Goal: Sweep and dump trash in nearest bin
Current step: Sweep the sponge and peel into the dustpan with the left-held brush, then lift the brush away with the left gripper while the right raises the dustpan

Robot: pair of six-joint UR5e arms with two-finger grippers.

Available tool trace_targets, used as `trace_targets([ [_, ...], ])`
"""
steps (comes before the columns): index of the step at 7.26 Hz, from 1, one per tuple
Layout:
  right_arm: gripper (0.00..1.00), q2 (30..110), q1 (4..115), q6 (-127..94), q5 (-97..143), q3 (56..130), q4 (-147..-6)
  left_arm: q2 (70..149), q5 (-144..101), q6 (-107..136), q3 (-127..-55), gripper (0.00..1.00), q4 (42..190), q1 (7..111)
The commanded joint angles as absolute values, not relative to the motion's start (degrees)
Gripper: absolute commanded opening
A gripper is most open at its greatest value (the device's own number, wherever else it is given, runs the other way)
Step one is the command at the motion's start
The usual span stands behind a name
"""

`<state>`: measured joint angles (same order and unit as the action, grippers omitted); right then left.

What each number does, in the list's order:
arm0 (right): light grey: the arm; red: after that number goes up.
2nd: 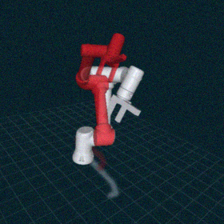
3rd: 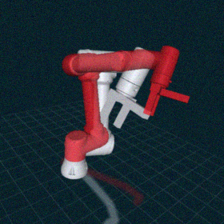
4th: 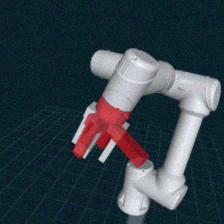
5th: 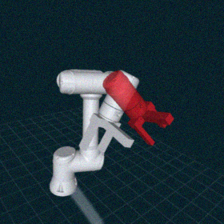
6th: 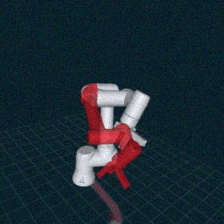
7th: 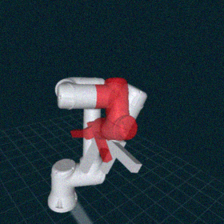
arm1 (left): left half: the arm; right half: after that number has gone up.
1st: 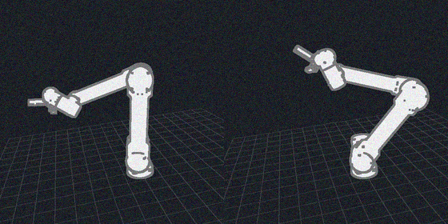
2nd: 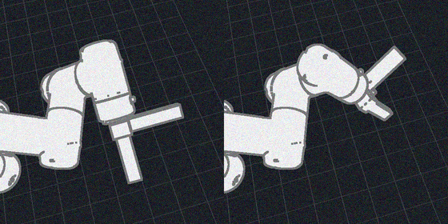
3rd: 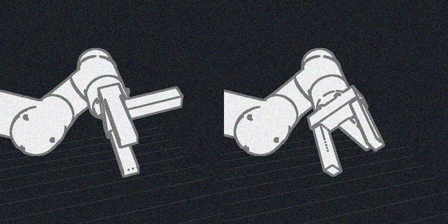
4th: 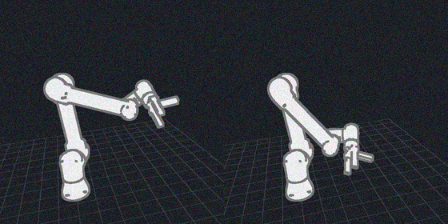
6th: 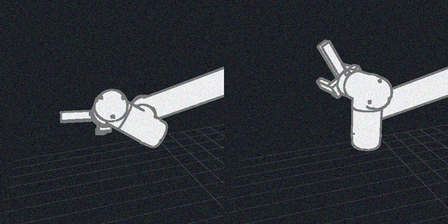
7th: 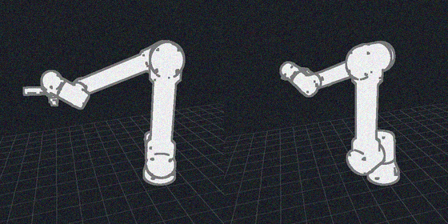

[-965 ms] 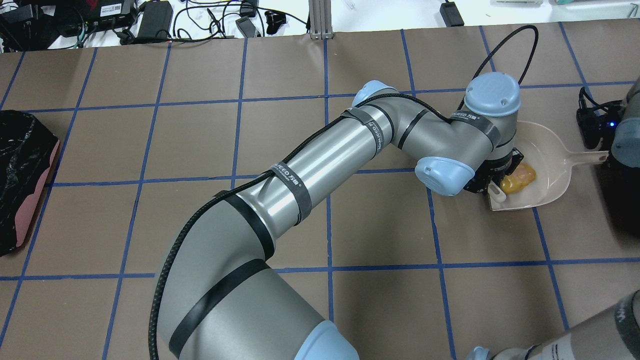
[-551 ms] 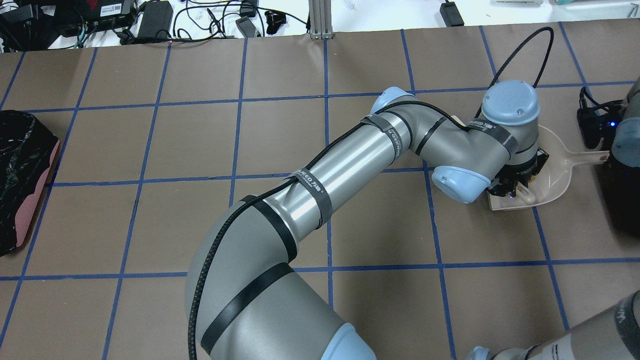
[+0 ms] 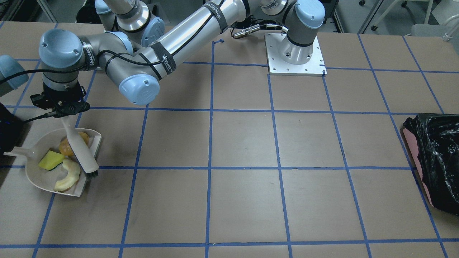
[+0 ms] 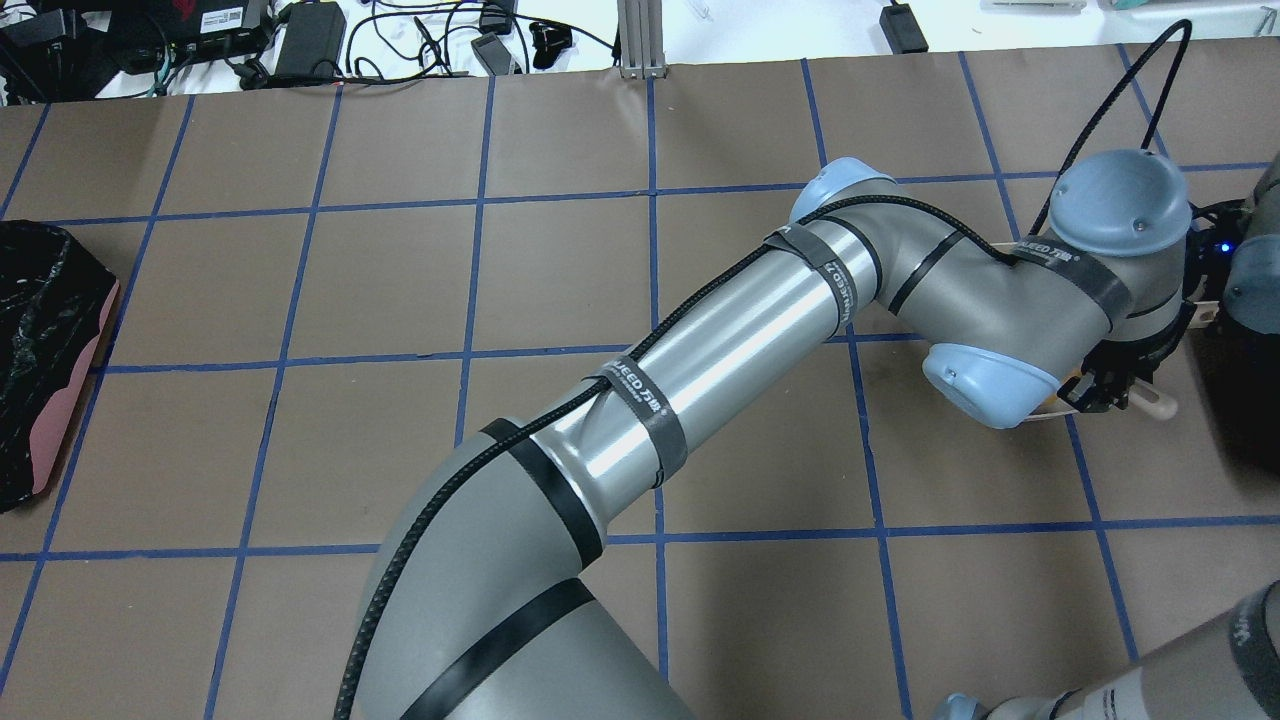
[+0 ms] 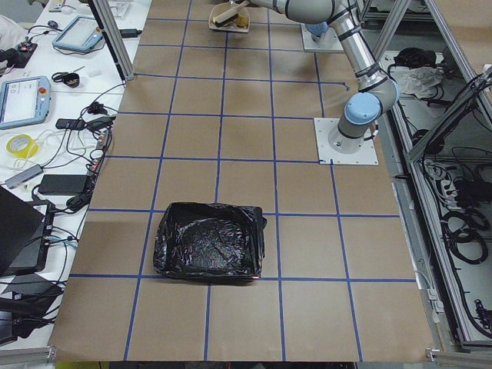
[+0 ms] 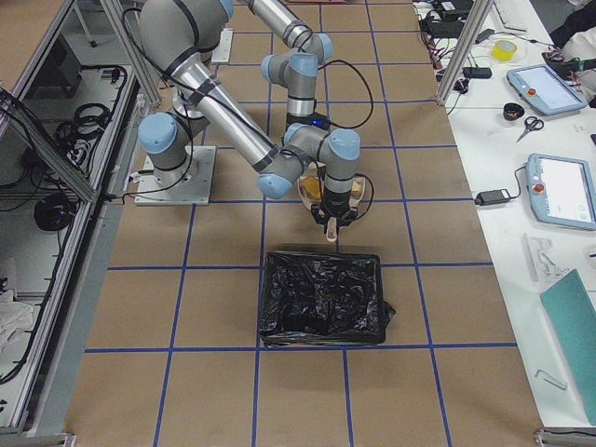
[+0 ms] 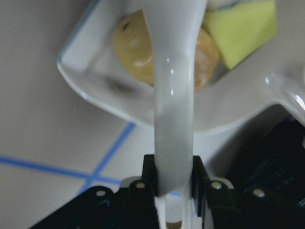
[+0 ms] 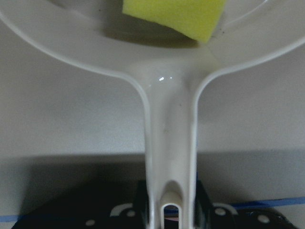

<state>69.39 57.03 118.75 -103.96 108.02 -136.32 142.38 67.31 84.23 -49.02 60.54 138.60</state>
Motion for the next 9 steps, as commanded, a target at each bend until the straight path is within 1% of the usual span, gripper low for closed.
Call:
trace_targets([
  [1, 0.00, 69.3, 57.0, 118.9, -103.8, 107.9, -136.5, 138.7, 69.2, 72.3, -53.9, 0.00, 67.3, 134.5],
  [2, 0.00, 69.3, 57.0, 119.0, -103.6, 107.9, -136.5, 137.0, 70.2, 68.0, -56.7, 0.00, 69.6, 131.9],
  [3, 0.00, 69.3, 57.0, 119.0, -103.1, 107.6, -135.5, 135.1, 70.3, 66.0, -57.6, 0.00, 72.8, 129.3],
  [5, 0.00, 69.2, 56.5, 118.0, -99.9, 103.4, -127.7, 131.2, 76.5, 54.9, -58.2, 0.00, 82.8, 124.1],
  [8, 0.00, 71.1, 54.4, 115.6, -99.1, 98.2, -118.6, 125.5, 82.6, 37.2, -58.4, 0.00, 94.8, 115.2],
  [9, 0.00, 71.1, 52.0, 115.2, -98.0, 95.1, -114.7, 123.0, 83.5, 29.4, -60.4, 0.00, 98.0, 112.7],
])
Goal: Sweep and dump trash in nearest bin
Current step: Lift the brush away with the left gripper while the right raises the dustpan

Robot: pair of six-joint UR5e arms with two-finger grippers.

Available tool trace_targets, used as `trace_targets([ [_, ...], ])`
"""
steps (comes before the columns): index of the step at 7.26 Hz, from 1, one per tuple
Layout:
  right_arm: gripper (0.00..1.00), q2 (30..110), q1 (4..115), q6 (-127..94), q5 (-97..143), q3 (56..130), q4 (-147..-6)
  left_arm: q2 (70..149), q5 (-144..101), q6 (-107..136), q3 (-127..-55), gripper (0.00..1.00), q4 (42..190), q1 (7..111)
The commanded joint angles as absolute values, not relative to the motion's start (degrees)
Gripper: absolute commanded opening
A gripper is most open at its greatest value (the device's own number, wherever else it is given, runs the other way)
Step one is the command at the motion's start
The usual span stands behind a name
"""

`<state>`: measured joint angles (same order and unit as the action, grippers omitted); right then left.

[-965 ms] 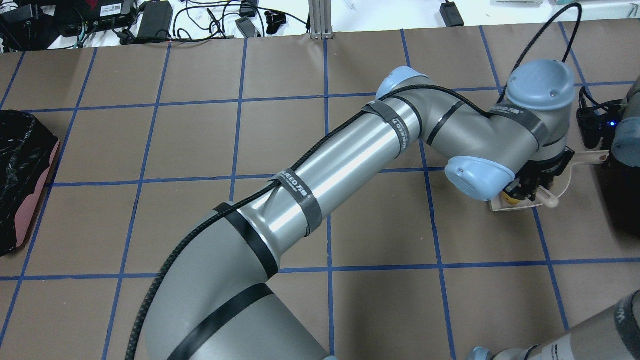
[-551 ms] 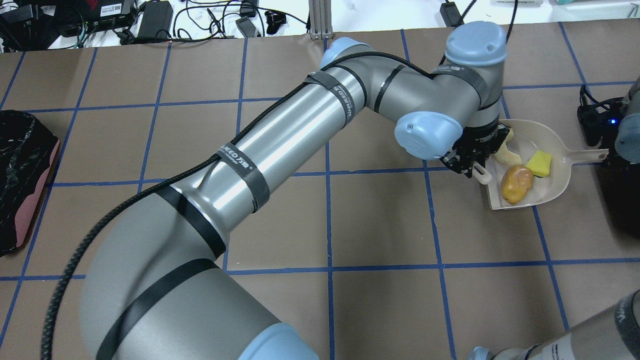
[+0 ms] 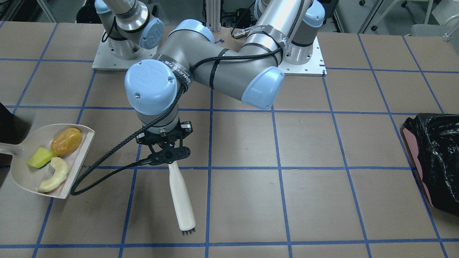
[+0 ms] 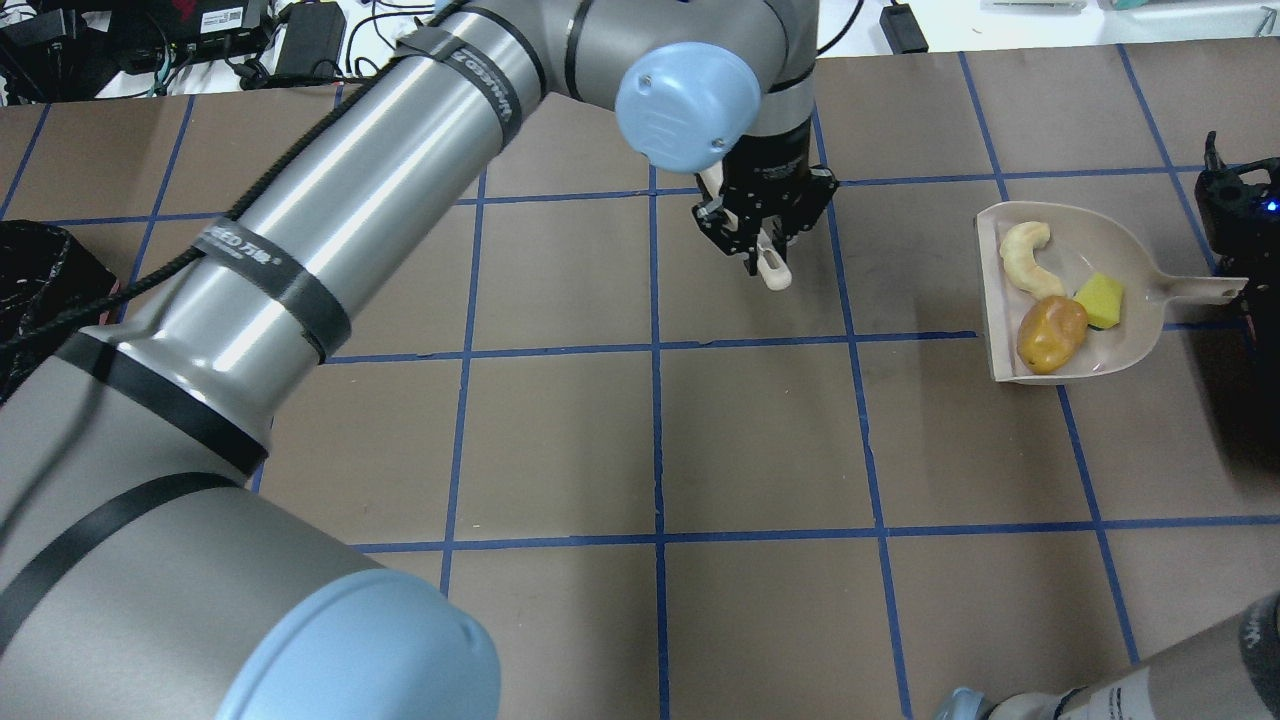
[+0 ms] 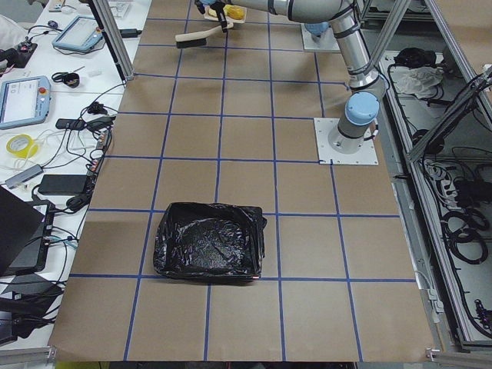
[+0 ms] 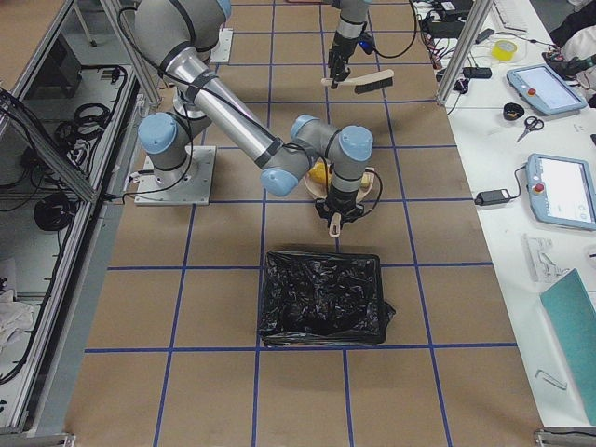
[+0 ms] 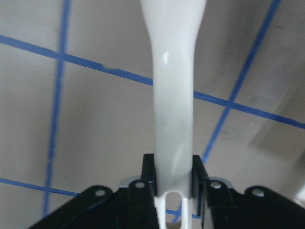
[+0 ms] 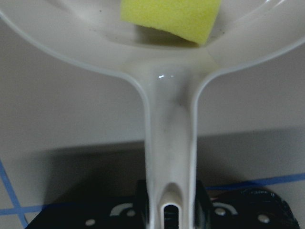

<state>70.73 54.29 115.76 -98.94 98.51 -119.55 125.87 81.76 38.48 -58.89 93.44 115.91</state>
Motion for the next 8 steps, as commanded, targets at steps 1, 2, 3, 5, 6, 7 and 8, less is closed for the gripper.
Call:
trace_targets([
  [1, 0.00, 71.1, 50.1, 115.5, -97.3, 91.8, -111.0, 119.8, 85.4, 25.4, -65.2, 0.00, 98.6, 112.0],
  [2, 0.00, 70.8, 47.5, 115.9, -97.1, 88.5, -106.5, 116.1, 86.3, 23.3, -72.0, 0.00, 98.0, 112.2],
  [3, 0.00, 70.5, 44.6, 118.3, -97.0, 86.0, -103.8, 111.9, 86.1, 23.6, -79.6, 0.00, 97.5, 112.3],
  [5, 0.00, 70.1, 38.0, 124.2, -97.0, 83.6, -103.8, 106.8, 85.8, 24.3, -94.8, 0.00, 87.4, 113.4],
  [6, 0.00, 68.9, 35.0, 125.8, -97.6, 81.8, -104.0, 105.7, 85.5, 25.2, -98.5, 0.00, 81.1, 114.6],
  [7, 0.00, 66.4, 32.4, 129.4, -98.1, 78.1, -104.1, 105.7, 85.3, 28.2, -98.6, 0.00, 79.6, 116.3],
  [8, 0.00, 63.6, 30.5, 132.8, -98.4, 73.7, -104.3, 105.7, 85.4, 28.3, -99.5, 0.00, 79.6, 118.9],
])
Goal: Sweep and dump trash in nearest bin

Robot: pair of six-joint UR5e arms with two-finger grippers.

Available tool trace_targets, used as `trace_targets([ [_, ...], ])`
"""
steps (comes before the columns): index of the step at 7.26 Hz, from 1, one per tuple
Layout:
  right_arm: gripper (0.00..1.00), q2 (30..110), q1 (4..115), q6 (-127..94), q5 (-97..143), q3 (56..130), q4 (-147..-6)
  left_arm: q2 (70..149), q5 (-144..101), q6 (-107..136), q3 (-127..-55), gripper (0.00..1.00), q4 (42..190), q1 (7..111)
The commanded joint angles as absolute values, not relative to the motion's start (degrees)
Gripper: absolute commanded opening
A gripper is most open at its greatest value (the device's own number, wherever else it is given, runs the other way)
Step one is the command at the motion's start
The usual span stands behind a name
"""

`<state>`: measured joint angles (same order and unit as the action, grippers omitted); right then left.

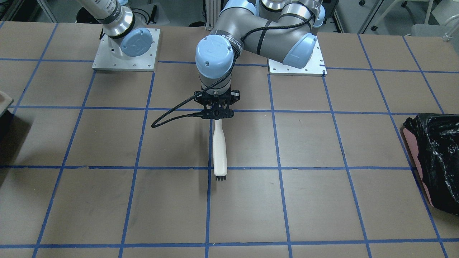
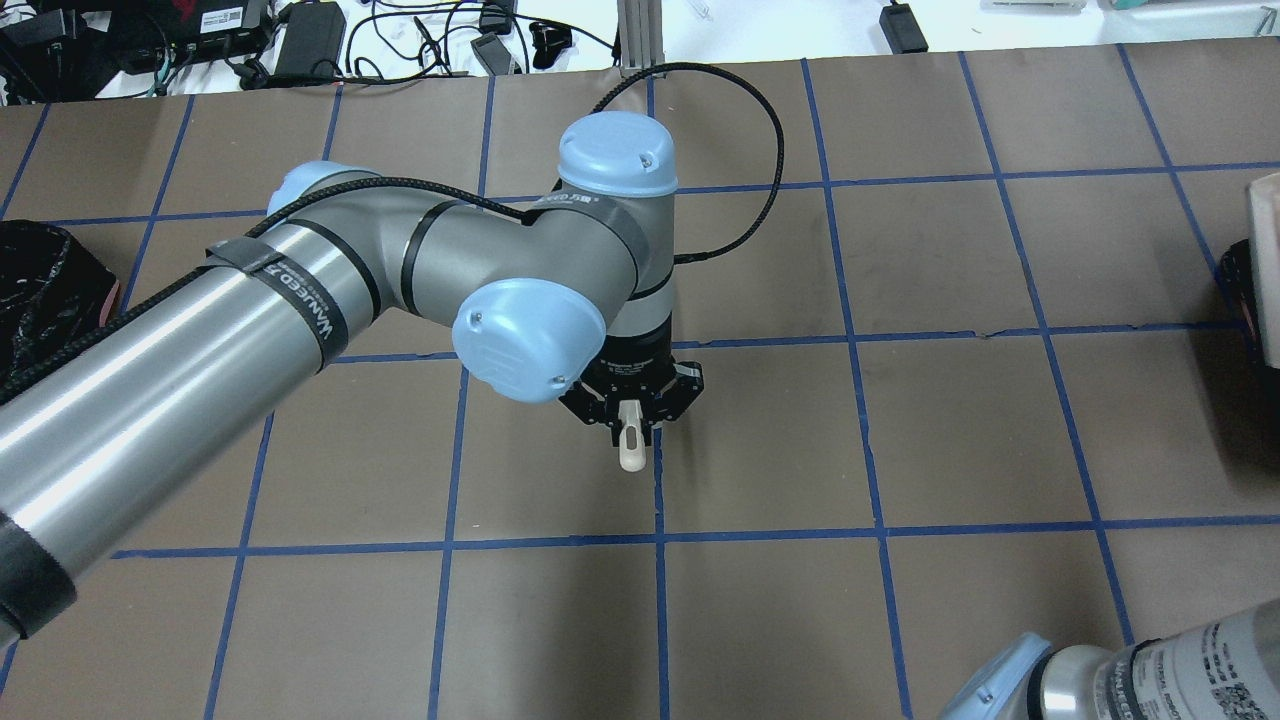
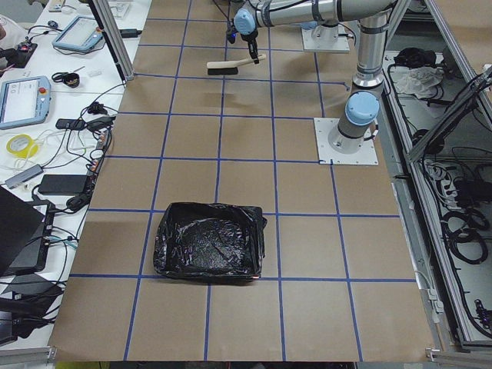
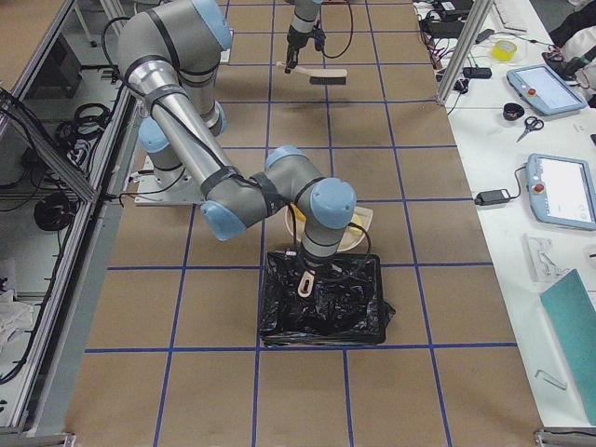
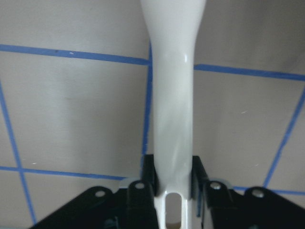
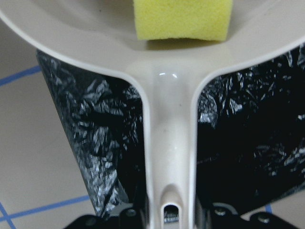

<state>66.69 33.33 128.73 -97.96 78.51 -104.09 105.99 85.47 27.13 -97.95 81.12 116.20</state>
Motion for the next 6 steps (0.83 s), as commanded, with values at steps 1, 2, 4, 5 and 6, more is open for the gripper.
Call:
trace_targets([
  [1, 0.00, 60.4, 29.2, 135.8, -101.1, 68.8, -104.6, 105.6, 85.7, 28.2, -99.6, 0.00, 79.7, 120.1],
  [2, 0.00, 59.3, 29.2, 138.9, -105.3, 65.3, -107.5, 105.6, 85.9, 27.9, -99.7, 0.00, 79.7, 120.2],
  [4, 0.00, 59.7, 29.4, 139.4, -111.2, 64.9, -112.6, 105.6, 85.9, 28.0, -101.5, 0.00, 79.0, 120.5],
  [5, 0.00, 59.7, 29.9, 139.3, -113.4, 65.0, -114.3, 105.6, 85.5, 28.3, -101.7, 0.00, 79.0, 120.6],
  [6, 0.00, 59.8, 30.1, 139.4, -115.4, 65.0, -115.7, 105.6, 85.7, 28.0, -102.1, 0.00, 79.1, 121.3],
])
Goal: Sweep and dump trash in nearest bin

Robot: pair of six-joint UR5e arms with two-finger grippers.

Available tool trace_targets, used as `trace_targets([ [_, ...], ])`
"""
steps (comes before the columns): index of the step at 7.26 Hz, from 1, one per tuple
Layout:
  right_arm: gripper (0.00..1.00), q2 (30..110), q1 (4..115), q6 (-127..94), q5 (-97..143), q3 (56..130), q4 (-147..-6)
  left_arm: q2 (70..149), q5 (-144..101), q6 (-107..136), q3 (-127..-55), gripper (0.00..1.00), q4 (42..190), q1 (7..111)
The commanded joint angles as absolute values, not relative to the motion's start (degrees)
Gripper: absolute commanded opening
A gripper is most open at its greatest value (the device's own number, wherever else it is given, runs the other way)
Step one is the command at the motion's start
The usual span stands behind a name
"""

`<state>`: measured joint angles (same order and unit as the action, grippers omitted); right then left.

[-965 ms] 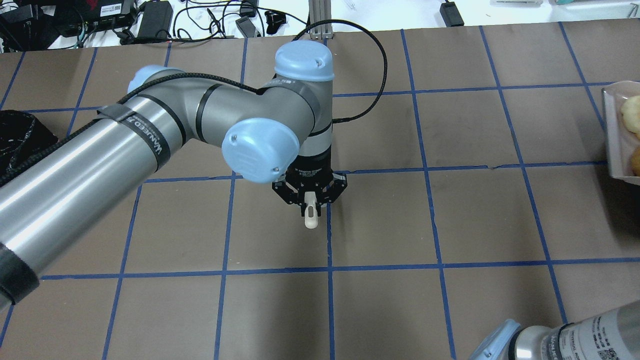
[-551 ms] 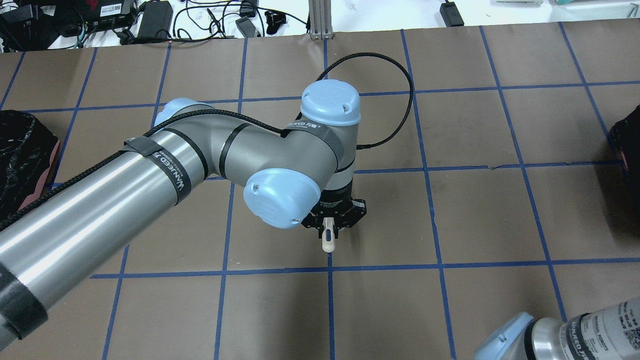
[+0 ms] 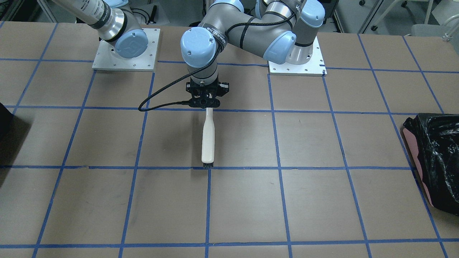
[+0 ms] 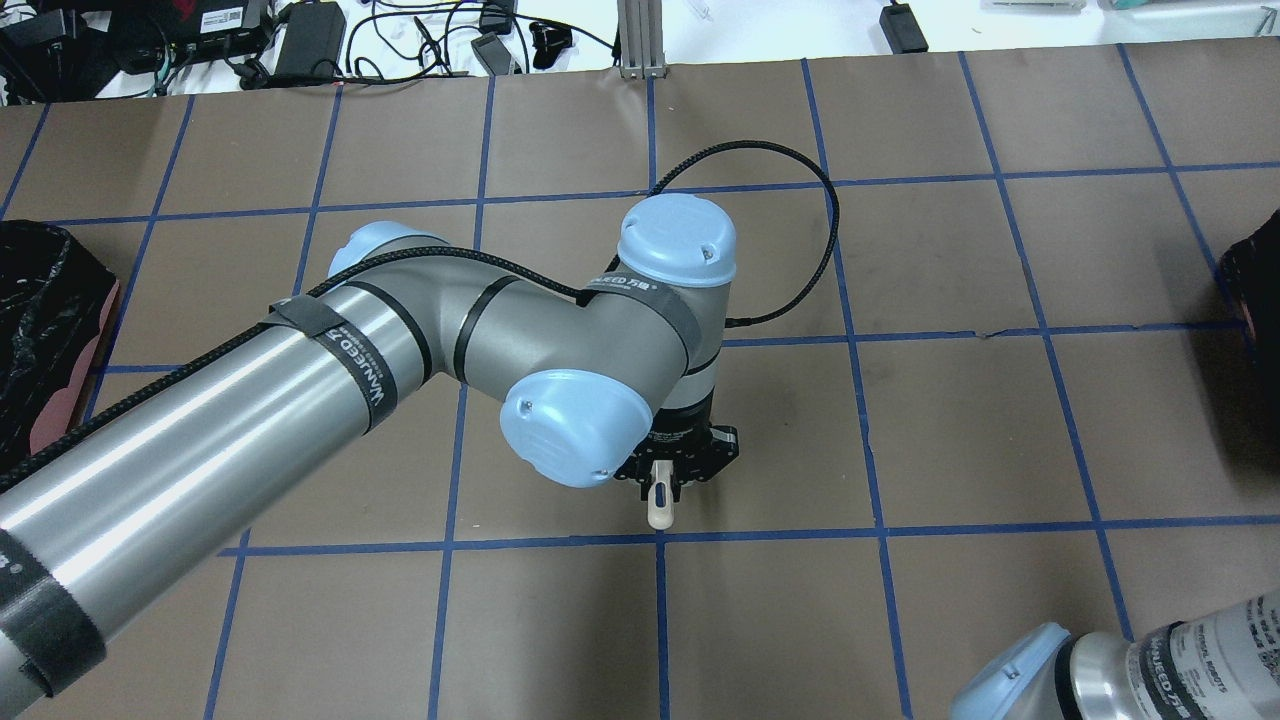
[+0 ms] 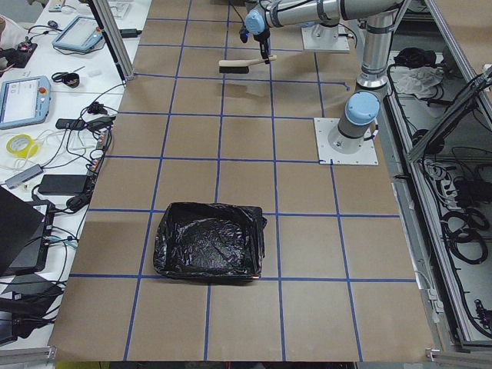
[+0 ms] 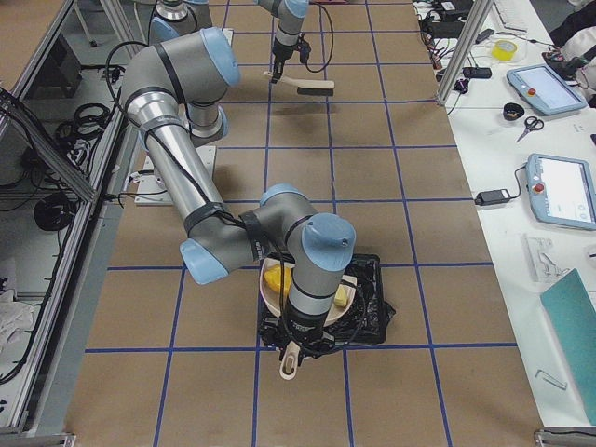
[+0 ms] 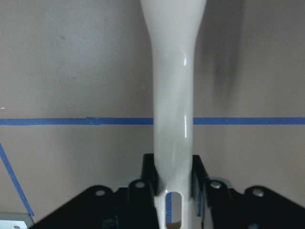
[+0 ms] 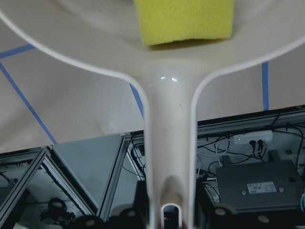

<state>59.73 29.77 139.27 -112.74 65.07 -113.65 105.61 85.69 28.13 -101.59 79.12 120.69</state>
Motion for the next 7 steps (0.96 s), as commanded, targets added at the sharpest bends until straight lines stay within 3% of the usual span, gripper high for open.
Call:
trace_targets([
  [1, 0.00, 59.8, 31.8, 138.7, -119.3, 65.3, -115.9, 105.6, 85.7, 28.1, -103.0, 0.00, 78.1, 121.5],
  [7, 0.00, 59.7, 36.7, 135.7, -126.9, 70.8, -126.5, 105.5, 85.6, 28.6, -105.7, 0.00, 77.5, 122.1],
])
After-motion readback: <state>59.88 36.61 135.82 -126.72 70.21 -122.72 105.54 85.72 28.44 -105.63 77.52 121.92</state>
